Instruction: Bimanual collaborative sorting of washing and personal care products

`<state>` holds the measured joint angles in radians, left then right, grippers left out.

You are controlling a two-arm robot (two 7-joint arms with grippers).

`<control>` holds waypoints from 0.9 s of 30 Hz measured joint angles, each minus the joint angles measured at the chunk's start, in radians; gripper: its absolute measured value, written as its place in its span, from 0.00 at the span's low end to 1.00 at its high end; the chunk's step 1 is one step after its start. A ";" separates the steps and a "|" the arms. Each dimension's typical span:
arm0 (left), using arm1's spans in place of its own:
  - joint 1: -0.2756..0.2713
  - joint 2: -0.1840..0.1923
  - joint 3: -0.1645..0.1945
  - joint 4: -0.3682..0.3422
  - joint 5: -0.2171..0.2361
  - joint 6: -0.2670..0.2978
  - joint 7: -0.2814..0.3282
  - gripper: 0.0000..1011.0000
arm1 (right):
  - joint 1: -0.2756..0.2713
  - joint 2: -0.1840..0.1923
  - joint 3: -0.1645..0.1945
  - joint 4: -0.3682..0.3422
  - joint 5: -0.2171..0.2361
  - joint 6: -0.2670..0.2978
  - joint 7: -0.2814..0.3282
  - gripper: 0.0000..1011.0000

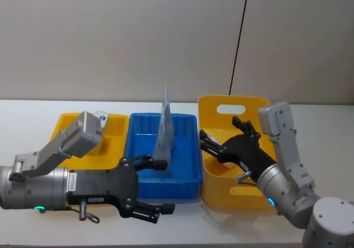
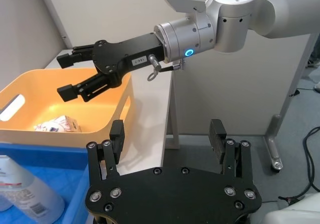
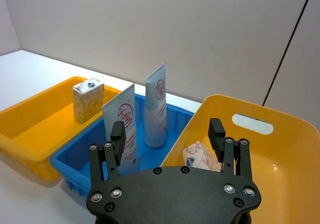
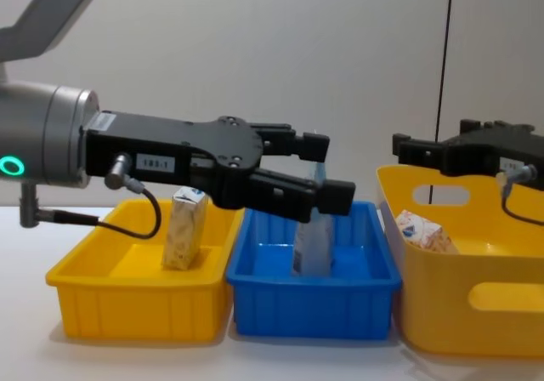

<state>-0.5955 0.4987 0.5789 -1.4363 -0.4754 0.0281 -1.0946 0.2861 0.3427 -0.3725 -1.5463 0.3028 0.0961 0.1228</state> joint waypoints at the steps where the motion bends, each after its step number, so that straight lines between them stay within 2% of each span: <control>1: 0.000 0.000 0.000 0.000 0.000 0.000 0.000 0.99 | 0.000 -0.001 -0.001 0.001 0.000 0.000 0.000 0.99; 9: 0.034 0.042 -0.025 -0.043 -0.009 0.006 0.033 0.99 | 0.005 -0.018 -0.009 0.018 -0.008 0.002 0.013 0.99; 17: 0.081 0.103 -0.059 -0.094 -0.026 0.014 0.065 0.99 | 0.016 -0.037 -0.021 0.038 -0.019 0.005 0.024 0.99; 27: 0.110 0.145 -0.078 -0.109 -0.044 0.016 0.077 0.99 | 0.027 -0.060 -0.033 0.067 -0.034 0.006 0.030 0.99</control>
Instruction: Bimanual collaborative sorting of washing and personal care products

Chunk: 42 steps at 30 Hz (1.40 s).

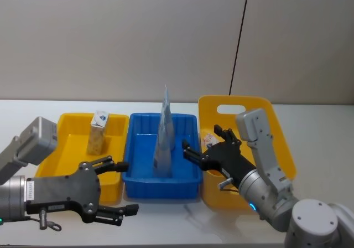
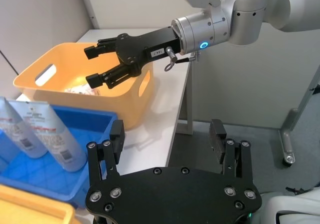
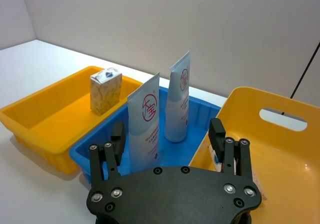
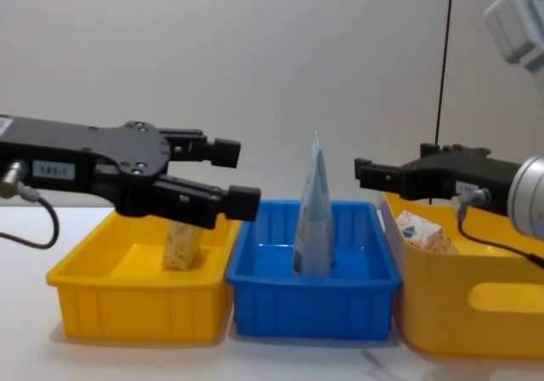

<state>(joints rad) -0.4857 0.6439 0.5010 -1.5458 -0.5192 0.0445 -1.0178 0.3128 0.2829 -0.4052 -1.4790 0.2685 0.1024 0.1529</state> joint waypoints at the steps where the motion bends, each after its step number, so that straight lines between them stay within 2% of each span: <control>1: 0.001 0.002 -0.001 0.001 -0.001 0.000 0.000 0.99 | 0.001 -0.002 -0.001 0.003 -0.001 0.000 0.000 0.99; 22: -0.011 0.020 0.001 0.078 -0.023 -0.023 -0.025 0.99 | 0.044 -0.055 -0.026 0.095 -0.038 -0.008 0.012 0.99; 35: -0.016 0.022 0.002 0.093 -0.027 -0.028 -0.031 0.99 | 0.108 -0.109 -0.051 0.206 -0.063 -0.034 0.036 0.99; 42: -0.017 0.022 0.003 0.097 -0.027 -0.029 -0.033 0.99 | 0.162 -0.148 -0.063 0.302 -0.082 -0.064 0.044 0.99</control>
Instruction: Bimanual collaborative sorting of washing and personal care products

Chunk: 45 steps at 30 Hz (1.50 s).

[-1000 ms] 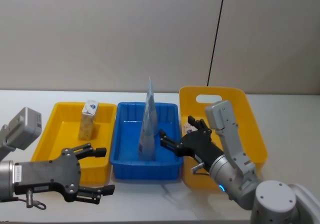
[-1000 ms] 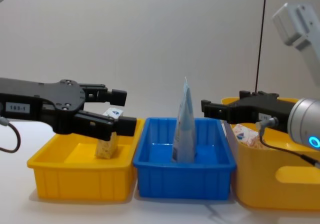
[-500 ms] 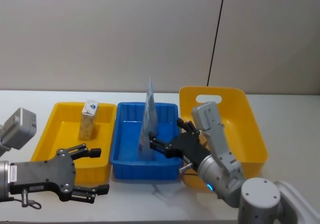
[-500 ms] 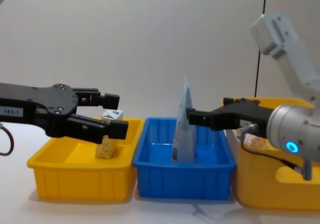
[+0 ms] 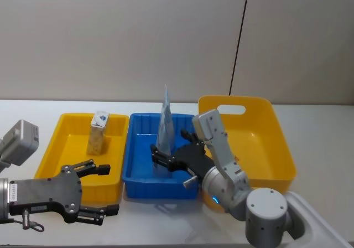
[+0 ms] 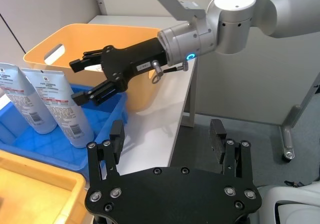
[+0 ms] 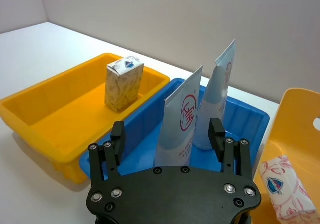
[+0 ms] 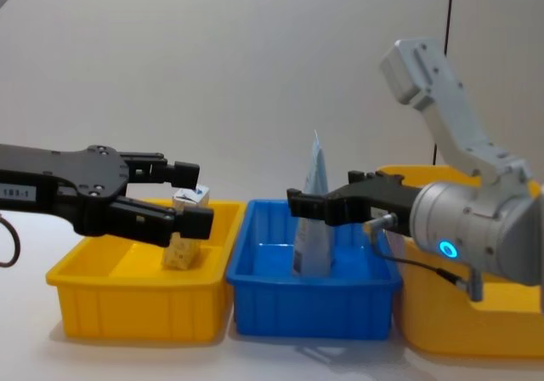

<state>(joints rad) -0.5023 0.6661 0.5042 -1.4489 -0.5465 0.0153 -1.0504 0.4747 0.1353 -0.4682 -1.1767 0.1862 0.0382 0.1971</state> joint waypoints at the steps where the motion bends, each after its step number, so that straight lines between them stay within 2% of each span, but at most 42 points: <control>1: 0.000 0.000 0.000 0.001 0.000 0.000 0.000 0.99 | 0.005 -0.003 -0.001 0.009 -0.002 -0.003 0.000 0.99; 11: -0.001 0.000 0.000 0.003 -0.001 -0.001 -0.001 0.99 | 0.076 -0.057 -0.007 0.142 -0.024 -0.043 -0.003 0.99; 21: -0.001 0.000 0.000 0.004 -0.001 -0.001 -0.002 0.99 | 0.115 -0.091 -0.009 0.220 -0.040 -0.065 -0.009 0.99; 28: -0.001 0.000 0.000 0.004 -0.001 -0.001 -0.002 0.99 | 0.131 -0.106 -0.007 0.253 -0.048 -0.073 -0.013 0.85; 37: -0.001 0.000 0.000 0.004 -0.001 -0.001 -0.001 0.99 | 0.137 -0.120 0.004 0.267 -0.055 -0.075 -0.026 0.55; 38: -0.001 0.000 0.000 0.004 -0.001 -0.001 -0.001 0.99 | 0.137 -0.121 0.006 0.267 -0.056 -0.075 -0.028 0.55; 39: -0.001 0.000 0.000 0.004 -0.001 -0.001 -0.001 0.99 | 0.137 -0.121 0.008 0.266 -0.056 -0.075 -0.029 0.49; 45: -0.001 0.000 0.000 0.004 -0.001 -0.001 -0.001 0.99 | 0.129 -0.124 0.018 0.252 -0.058 -0.072 -0.039 0.31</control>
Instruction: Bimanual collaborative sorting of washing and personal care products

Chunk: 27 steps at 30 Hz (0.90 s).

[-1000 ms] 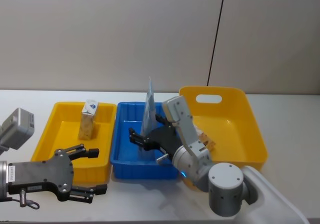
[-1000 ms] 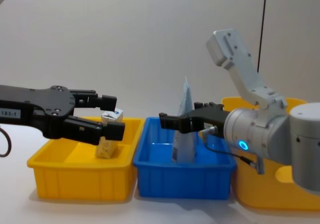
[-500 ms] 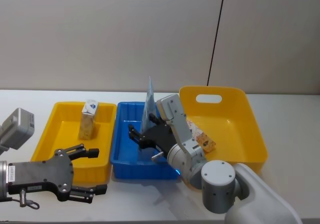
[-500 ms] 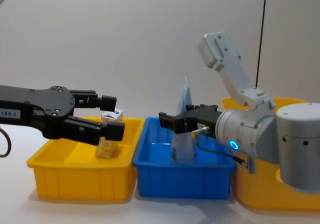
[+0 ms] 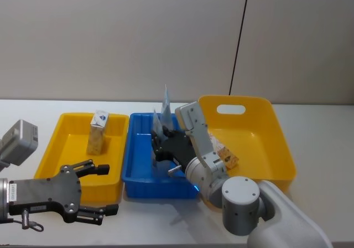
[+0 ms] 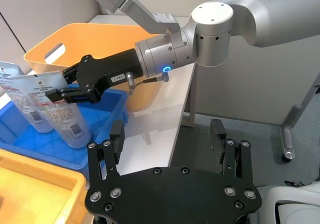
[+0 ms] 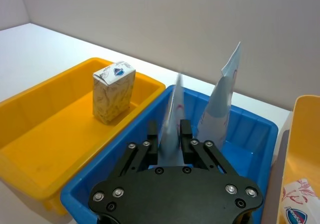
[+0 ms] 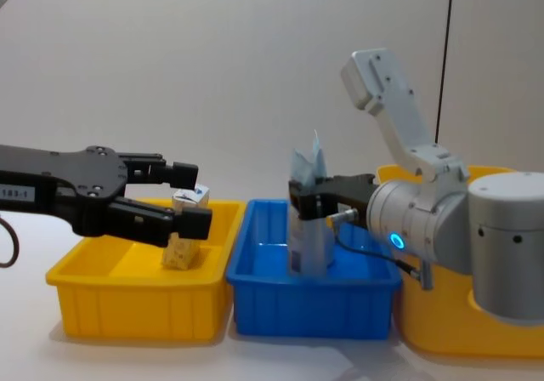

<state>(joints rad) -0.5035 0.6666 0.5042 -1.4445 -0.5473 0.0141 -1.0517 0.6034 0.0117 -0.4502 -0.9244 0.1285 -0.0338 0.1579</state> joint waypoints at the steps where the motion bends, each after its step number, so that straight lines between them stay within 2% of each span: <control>1: 0.000 0.000 0.000 0.000 0.000 0.000 0.000 0.99 | -0.001 0.000 0.001 -0.001 0.000 0.001 -0.001 0.27; 7: 0.000 0.000 0.000 0.000 0.000 0.000 0.000 0.99 | -0.013 0.000 0.013 -0.022 -0.002 0.012 -0.012 0.09; 11: 0.000 0.000 0.000 0.000 0.000 0.000 0.000 0.99 | -0.022 0.003 0.019 -0.041 -0.003 0.021 -0.016 0.02; 21: 0.000 0.000 0.000 0.000 0.000 0.000 0.000 0.99 | -0.048 0.013 0.035 -0.087 -0.007 0.032 -0.023 0.01; 27: 0.000 0.000 0.000 0.000 0.000 0.000 0.000 0.99 | -0.059 0.019 0.048 -0.119 -0.006 0.018 -0.020 0.01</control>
<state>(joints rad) -0.5034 0.6666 0.5041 -1.4446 -0.5472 0.0141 -1.0517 0.5440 0.0309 -0.4025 -1.0430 0.1223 -0.0162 0.1374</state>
